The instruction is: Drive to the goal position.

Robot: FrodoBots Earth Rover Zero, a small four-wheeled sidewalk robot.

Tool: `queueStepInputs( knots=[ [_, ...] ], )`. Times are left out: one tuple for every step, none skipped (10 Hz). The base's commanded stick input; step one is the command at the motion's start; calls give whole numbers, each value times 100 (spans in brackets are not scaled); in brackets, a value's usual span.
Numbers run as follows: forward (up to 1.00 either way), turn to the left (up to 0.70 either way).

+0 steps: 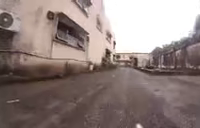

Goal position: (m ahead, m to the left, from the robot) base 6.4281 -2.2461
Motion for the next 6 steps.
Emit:
queueStepInputs(
  knots=[
    [70, -17],
    [70, -17],
    [70, -17],
    [70, -17],
    [70, -17],
    [70, -17]
  ],
)
